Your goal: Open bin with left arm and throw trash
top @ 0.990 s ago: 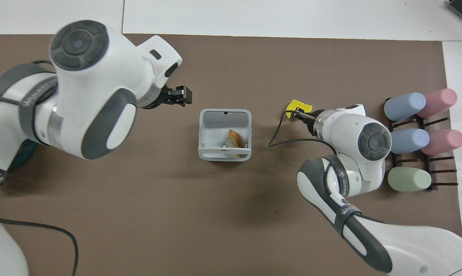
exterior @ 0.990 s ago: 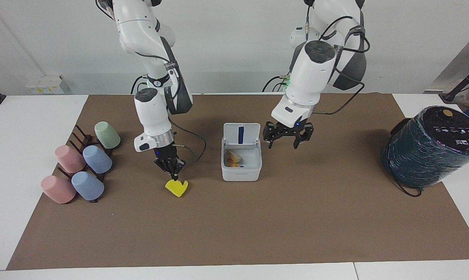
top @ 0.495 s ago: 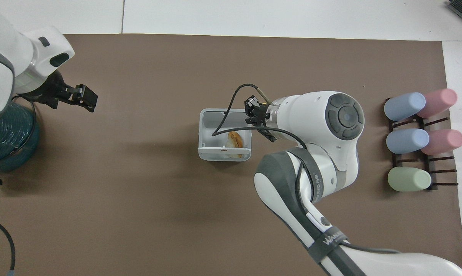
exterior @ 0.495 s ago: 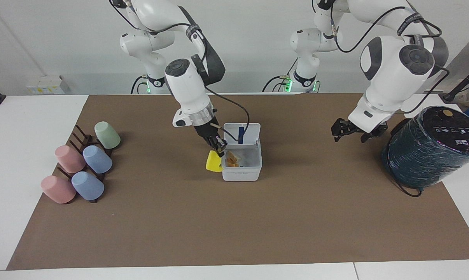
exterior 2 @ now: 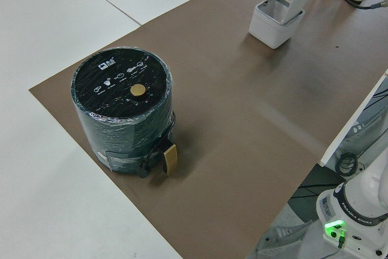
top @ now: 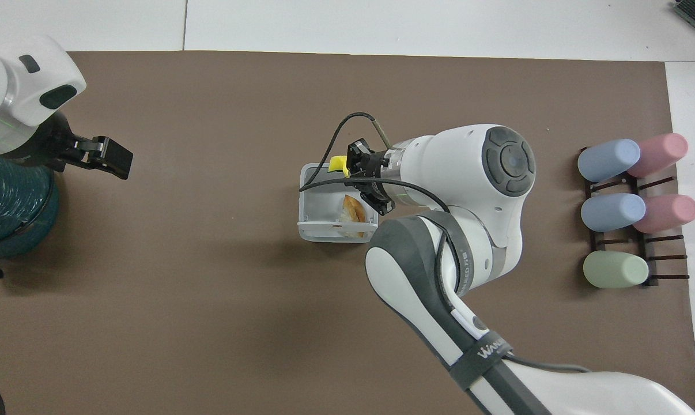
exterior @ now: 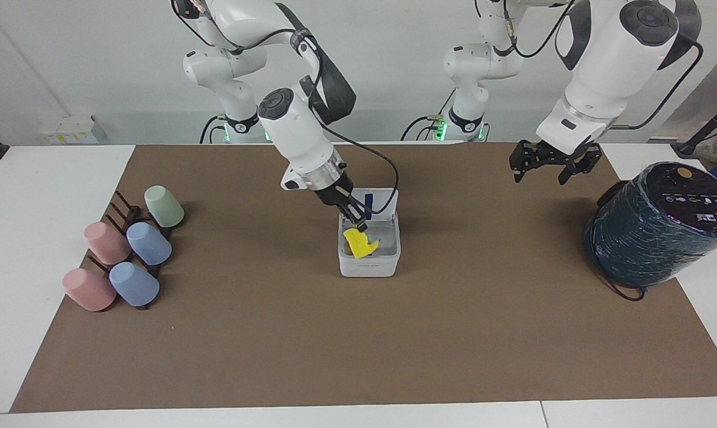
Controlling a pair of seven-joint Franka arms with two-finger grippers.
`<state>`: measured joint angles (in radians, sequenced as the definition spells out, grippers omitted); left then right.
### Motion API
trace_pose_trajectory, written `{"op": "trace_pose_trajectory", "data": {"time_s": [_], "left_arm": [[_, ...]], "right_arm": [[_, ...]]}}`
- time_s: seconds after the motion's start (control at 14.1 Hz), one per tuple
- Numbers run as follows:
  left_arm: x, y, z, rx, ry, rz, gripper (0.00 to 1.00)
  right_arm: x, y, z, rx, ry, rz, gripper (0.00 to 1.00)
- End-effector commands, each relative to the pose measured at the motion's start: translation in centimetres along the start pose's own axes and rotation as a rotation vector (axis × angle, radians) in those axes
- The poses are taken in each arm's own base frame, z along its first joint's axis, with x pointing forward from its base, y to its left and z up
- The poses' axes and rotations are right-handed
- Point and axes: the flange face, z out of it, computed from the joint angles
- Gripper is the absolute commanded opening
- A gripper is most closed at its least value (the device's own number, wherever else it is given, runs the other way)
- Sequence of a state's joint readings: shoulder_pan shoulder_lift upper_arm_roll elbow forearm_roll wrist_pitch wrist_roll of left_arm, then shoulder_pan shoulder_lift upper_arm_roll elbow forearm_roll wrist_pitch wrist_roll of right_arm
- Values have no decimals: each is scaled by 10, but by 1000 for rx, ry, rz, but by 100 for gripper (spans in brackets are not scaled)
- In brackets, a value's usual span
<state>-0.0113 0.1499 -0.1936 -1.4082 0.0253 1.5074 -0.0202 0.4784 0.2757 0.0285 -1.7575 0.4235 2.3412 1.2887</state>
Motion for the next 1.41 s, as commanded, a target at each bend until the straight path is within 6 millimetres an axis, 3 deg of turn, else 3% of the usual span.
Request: {"op": "trace_pose_trajectory", "data": {"time_s": [0.0,0.07,0.14,0.21,0.49,0.64,0.99,1.34], "left_arm": [[-1,4,-10,-33,80,-2,96],[0,6,-7,-35,92,-4,96],[-1,7,-6,-32,95,-2,95],[-1,6,-4,-32,95,-4,95],[-6,3,4,-26,109,-9,99],[-7,1,4,-22,110,-13,100],[-7,-2,4,-13,110,-22,100],[-7,-5,5,-13,109,-23,100]], "right_arm": [[-7,3,6,-17,-28,25,19],[-7,3,6,-17,-28,24,60],[-4,3,6,-15,-25,19,90],[-2,2,4,-13,-18,6,100],[7,1,-8,-9,24,-100,100],[26,5,-13,-27,77,-165,100],[49,19,-36,-152,173,-380,100],[104,38,-90,-247,146,-634,100]]}}
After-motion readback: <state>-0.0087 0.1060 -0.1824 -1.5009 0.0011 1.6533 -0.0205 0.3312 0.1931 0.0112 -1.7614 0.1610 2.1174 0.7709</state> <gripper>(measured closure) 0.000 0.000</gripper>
